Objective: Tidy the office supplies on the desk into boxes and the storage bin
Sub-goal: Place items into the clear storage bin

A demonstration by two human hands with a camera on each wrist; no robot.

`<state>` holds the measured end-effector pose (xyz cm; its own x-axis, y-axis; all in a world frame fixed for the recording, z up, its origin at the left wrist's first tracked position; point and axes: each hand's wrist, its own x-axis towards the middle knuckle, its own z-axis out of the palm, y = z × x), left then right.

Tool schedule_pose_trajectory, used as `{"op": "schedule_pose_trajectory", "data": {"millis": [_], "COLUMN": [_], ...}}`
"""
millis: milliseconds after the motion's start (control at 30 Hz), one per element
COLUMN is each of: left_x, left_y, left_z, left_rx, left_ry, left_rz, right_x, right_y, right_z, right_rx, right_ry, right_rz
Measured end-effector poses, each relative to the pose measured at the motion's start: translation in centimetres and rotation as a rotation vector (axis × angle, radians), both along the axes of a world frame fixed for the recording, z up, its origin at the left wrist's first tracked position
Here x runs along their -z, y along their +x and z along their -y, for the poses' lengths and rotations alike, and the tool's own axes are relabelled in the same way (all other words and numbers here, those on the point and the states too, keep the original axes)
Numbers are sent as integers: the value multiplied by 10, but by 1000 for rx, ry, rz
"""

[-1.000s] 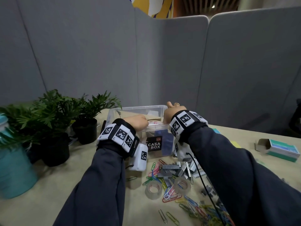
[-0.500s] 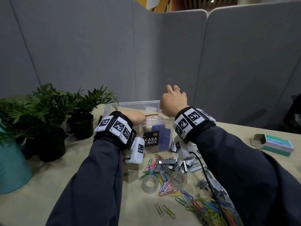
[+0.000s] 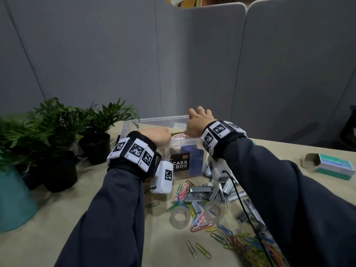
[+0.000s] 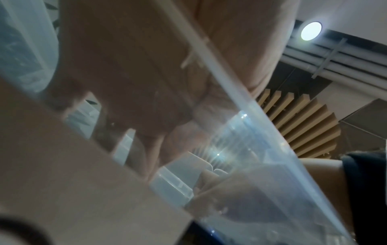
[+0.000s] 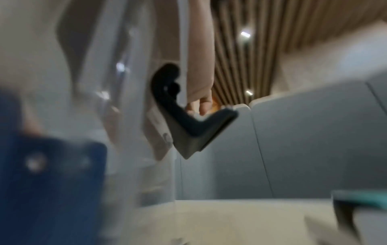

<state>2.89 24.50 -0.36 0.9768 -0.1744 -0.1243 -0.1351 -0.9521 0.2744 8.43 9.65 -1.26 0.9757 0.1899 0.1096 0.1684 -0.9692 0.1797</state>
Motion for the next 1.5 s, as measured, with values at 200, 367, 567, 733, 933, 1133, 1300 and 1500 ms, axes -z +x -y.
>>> {"op": "schedule_pose_trajectory", "data": {"millis": [200, 367, 567, 733, 933, 1133, 1300, 1500], "left_x": [3, 12, 16, 16, 14, 4, 5, 14], "left_y": [1, 8, -3, -24, -50, -67, -71, -69], "left_z": [-1, -2, 2, 13, 52, 99, 133, 150], "left_rx": [-40, -84, -123, -185, 0, 200, 350, 351], "left_ry": [-61, -163, -182, -172, -281, -419, -423, -470], "left_rz": [67, 129, 339, 534, 624, 787, 605, 434], "right_x": [-18, -56, -35, -17, -4, 16, 1, 39], "right_y": [-10, -23, -66, -113, -157, -137, -144, -107], "right_z": [14, 61, 158, 195, 216, 225, 203, 232], "right_rx": [74, 227, 682, 767, 722, 639, 715, 608], "right_ry": [504, 1071, 656, 443, 291, 302, 117, 163], "right_rz": [79, 387, 322, 144, -10, -6, -8, -466]}}
